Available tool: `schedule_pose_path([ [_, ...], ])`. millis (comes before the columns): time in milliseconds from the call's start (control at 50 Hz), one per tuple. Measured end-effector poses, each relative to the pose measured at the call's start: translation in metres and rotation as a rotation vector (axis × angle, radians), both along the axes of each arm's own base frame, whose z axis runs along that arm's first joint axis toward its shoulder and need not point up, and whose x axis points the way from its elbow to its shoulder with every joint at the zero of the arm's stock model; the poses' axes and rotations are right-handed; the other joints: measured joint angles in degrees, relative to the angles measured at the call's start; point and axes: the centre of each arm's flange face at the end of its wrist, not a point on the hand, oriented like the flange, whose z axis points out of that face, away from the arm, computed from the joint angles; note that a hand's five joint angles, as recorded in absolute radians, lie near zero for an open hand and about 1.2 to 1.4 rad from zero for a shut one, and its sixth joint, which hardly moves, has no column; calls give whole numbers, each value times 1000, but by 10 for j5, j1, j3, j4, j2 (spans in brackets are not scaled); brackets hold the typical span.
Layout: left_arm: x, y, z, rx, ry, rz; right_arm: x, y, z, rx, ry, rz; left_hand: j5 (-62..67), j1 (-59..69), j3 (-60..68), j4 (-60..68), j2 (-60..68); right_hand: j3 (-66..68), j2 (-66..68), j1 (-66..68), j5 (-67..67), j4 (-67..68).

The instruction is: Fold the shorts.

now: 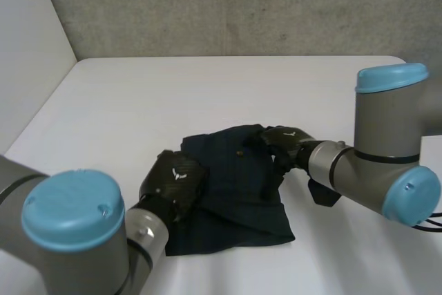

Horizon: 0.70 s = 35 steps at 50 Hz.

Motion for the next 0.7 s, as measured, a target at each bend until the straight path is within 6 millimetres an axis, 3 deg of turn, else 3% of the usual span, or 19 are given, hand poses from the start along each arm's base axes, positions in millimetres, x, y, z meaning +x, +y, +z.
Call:
schedule_pose_path([
  [200, 14, 17, -14, 46, -49, 6, 24, 10, -17, 33, -1, 72, -7, 0, -19, -23, -24, -12, 0, 0, 0, -3],
  [220, 16, 19, -15, 52, -55, 7, 26, 12, -21, 35, 7, 79, -85, -54, -106, -110, -109, -16, 0, -2, 0, -6],
  [240, 16, 19, -15, 53, -56, 7, 27, 13, -21, 35, 8, 80, -85, -54, -106, -110, -109, -16, 0, -2, 0, -6],
  [260, 16, 19, -15, 54, -58, 8, 28, 14, -23, 36, 13, 82, -193, -180, -209, -215, -226, -16, 0, -2, 0, -6],
  [280, 17, 20, -13, 51, -54, 9, 29, 15, -27, 36, 23, 85, -193, -180, -209, -215, -226, -20, 0, -10, 0, -11],
  [300, 17, 20, -10, 47, -50, 10, 29, 16, -28, 35, 29, 87, -363, -326, -374, -382, -377, -22, 0, -15, 0, -15],
  [380, 18, 16, 8, 8, -3, 22, 30, 18, -33, 21, 60, 95, -509, -448, -516, -524, -522, -24, 0, -19, 0, -18],
  [440, 19, 8, 25, -33, 47, 42, 30, 20, -35, -5, 90, 104, -522, -457, -527, -536, -538, -26, -3, -25, 0, -20],
  [480, 19, 8, 25, -33, 47, 42, 30, 20, -35, -5, 90, 104, -522, -457, -527, -536, -538, -26, -3, -25, 0, -20],
  [540, 20, -10, 46, -71, 136, 86, 32, 23, -36, -43, 111, 116, -522, -478, -527, -536, -539, -27, -5, -30, 0, -20],
  [620, 14, -21, 42, -22, 188, 84, 33, 26, -35, -69, 108, 119, -522, -478, -527, -536, -539, -27, -5, -30, 0, -20],
  [700, 5, -30, 22, 92, 217, 71, 34, 27, -34, -102, 105, 108, -522, -478, -527, -536, -539, -27, -5, -30, 0, -20],
])
